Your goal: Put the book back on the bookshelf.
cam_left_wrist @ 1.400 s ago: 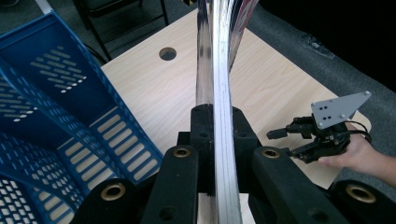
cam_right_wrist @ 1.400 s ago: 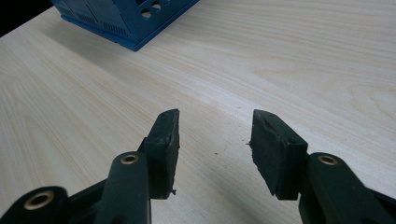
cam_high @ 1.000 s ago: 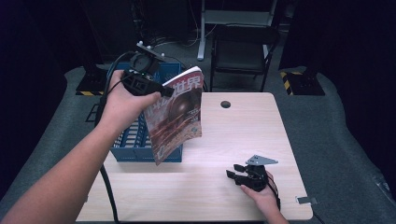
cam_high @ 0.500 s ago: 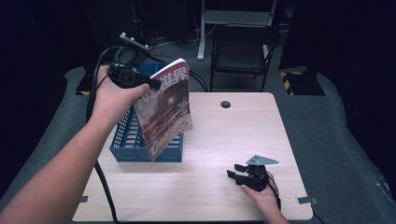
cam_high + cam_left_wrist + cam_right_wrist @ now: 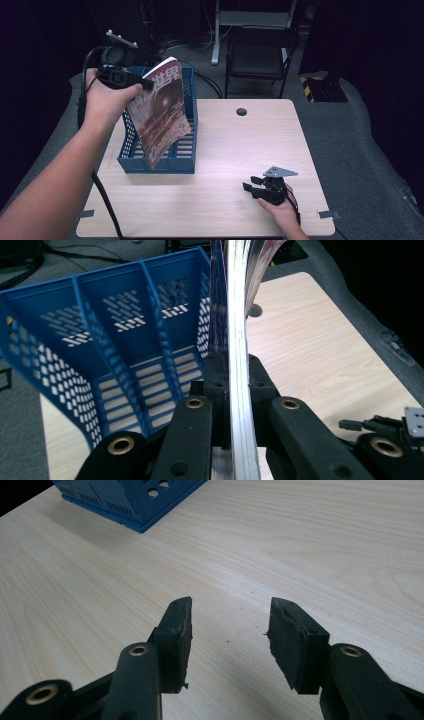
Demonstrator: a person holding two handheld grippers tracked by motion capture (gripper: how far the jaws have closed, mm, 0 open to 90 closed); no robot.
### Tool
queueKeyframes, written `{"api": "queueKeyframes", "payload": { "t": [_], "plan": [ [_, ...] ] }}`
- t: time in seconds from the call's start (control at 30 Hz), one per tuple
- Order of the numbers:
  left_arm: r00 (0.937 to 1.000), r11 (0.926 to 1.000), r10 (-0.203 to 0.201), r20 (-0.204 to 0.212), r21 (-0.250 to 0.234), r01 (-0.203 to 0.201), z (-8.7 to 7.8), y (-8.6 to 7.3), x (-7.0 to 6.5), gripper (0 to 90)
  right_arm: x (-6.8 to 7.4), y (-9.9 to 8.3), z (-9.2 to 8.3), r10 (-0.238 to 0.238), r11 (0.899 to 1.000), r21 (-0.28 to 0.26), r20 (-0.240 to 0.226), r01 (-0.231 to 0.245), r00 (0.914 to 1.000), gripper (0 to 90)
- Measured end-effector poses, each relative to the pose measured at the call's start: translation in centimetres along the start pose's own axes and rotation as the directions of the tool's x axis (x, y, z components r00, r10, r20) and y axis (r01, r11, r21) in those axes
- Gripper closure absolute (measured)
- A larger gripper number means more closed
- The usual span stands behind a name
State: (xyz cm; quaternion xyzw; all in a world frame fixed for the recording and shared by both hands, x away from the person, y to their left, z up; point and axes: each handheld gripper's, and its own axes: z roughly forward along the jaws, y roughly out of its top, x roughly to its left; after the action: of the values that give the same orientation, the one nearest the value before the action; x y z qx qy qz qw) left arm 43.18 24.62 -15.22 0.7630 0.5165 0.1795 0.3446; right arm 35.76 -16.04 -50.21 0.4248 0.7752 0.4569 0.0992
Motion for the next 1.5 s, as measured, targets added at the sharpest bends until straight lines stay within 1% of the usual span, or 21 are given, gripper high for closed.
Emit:
{"api": "queueKeyframes", "payload": {
  "t": [0.03, 0.2, 0.3, 0.4, 0.43, 0.53, 0.67, 0.7, 0.77, 0.83, 0.9, 0.93, 0.97, 1.0, 1.17, 1.23, 1.33, 1.37, 1.4, 1.43, 1.5],
  "plan": [
    [0.9999, 0.9999, -0.009, -0.007, -0.004, 0.009, 0.0, 0.0, 0.2, 84.0, -0.1, 0.0, 0.0, -0.010, 1.000, -0.004, 0.000, 0.010, 0.9999, 51.9],
    [0.9976, 0.9986, -0.052, -0.045, -0.012, 0.052, -0.1, -0.2, 1.1, 83.9, 0.0, 0.0, 0.0, -0.004, 1.000, -0.003, -0.001, 0.004, 1.0000, 52.0],
    [0.9949, 0.9971, -0.076, -0.068, -0.015, 0.075, -0.1, -0.4, 1.8, 83.9, -0.1, 0.0, 0.0, -0.003, 1.000, -0.001, 0.001, 0.003, 1.0000, 52.0],
    [0.9929, 0.9958, -0.091, -0.077, -0.017, 0.090, -0.2, -0.5, 2.4, 84.0, -0.1, 0.0, 0.1, -0.002, 1.000, -0.001, 0.003, 0.002, 1.0000, 52.0],
    [0.9929, 0.9958, -0.091, -0.077, -0.017, 0.090, -0.2, -0.5, 2.4, 83.9, -0.1, 0.0, 0.1, -0.003, 1.000, -0.001, 0.003, 0.003, 1.0000, 51.9],
    [0.9893, 0.9932, -0.116, -0.088, -0.019, 0.115, -0.4, -0.5, 3.2, 84.0, 0.0, -0.1, 0.1, -0.003, 1.000, 0.002, 0.001, 0.003, 1.0000, 51.9],
    [0.9866, 0.9913, -0.131, -0.097, -0.025, 0.129, -0.5, -0.5, 3.9, 84.0, 0.0, -0.1, 0.1, -0.006, 1.000, 0.004, 0.000, 0.006, 1.0000, 52.0],
    [0.9840, 0.9899, -0.141, -0.109, -0.029, 0.139, -0.5, -0.6, 4.2, 83.9, 0.0, -0.1, 0.1, -0.007, 1.000, 0.004, 0.002, 0.007, 1.0000, 52.0],
    [0.9803, 0.9871, -0.159, -0.117, -0.036, 0.156, -0.5, -0.6, 4.5, 83.9, -0.1, -0.1, 0.1, -0.008, 1.000, 0.003, 0.002, 0.008, 1.0000, 51.9],
    [0.9788, 0.9868, -0.162, -0.126, -0.031, 0.159, -0.6, -0.7, 4.8, 83.9, 0.0, -0.1, 0.1, -0.008, 1.000, 0.003, 0.002, 0.008, 1.0000, 52.0],
    [0.9750, 0.9843, -0.176, -0.136, -0.040, 0.172, -0.5, -0.8, 5.1, 83.9, 0.0, -0.1, 0.1, -0.006, 1.000, 0.004, 0.003, 0.006, 1.0000, 52.0],
    [0.9754, 0.9850, -0.172, -0.138, -0.034, 0.169, -0.5, -0.8, 5.2, 84.0, 0.0, -0.1, 0.1, -0.006, 1.000, 0.003, 0.001, 0.006, 1.0000, 52.0],
    [0.9735, 0.9836, -0.180, -0.141, -0.036, 0.177, -0.5, -0.8, 5.3, 83.9, 0.0, -0.1, 0.2, -0.005, 1.000, 0.003, 0.000, 0.005, 1.0000, 52.0],
    [0.9735, 0.9839, -0.178, -0.143, -0.038, 0.175, -0.5, -0.9, 5.4, 83.9, 0.0, -0.1, 0.2, -0.004, 1.000, 0.002, 0.002, 0.004, 1.0000, 52.0],
    [0.9685, 0.9799, -0.199, -0.150, -0.040, 0.195, -0.4, -0.8, 5.6, 83.9, 0.0, -0.1, 0.2, 0.001, 1.000, 0.010, -0.001, -0.001, 1.0000, 52.0],
    [0.9685, 0.9803, -0.197, -0.152, -0.044, 0.193, -0.3, -0.7, 5.7, 83.9, 0.1, -0.1, 0.2, 0.004, 1.000, 0.011, 0.000, -0.004, 1.0000, 52.0],
    [0.9656, 0.9783, -0.206, -0.159, -0.051, 0.201, -0.1, -0.6, 5.8, 84.0, 0.1, -0.1, 0.2, 0.002, 1.000, 0.010, -0.001, -0.002, 1.0000, 52.0],
    [0.9661, 0.9789, -0.204, -0.158, -0.047, 0.199, 0.0, -0.6, 5.8, 83.9, 0.1, -0.1, 0.2, 0.001, 1.000, 0.010, -0.001, -0.001, 1.0000, 52.0],
    [0.9645, 0.9778, -0.209, -0.161, -0.048, 0.204, 0.1, -0.6, 5.9, 83.9, 0.1, -0.1, 0.2, 0.001, 1.000, 0.010, -0.001, -0.001, 1.0000, 52.0],
    [0.9645, 0.9778, -0.209, -0.161, -0.048, 0.204, 0.1, -0.6, 5.9, 83.9, 0.0, -0.1, 0.2, -0.003, 1.000, 0.008, -0.002, 0.003, 1.0000, 52.0],
    [0.9619, 0.9768, -0.214, -0.170, -0.048, 0.209, 0.2, -0.5, 5.9, 84.0, 0.1, -0.1, 0.2, 0.009, 1.000, 0.012, 0.001, -0.009, 1.0000, 52.0]
  ]
}}
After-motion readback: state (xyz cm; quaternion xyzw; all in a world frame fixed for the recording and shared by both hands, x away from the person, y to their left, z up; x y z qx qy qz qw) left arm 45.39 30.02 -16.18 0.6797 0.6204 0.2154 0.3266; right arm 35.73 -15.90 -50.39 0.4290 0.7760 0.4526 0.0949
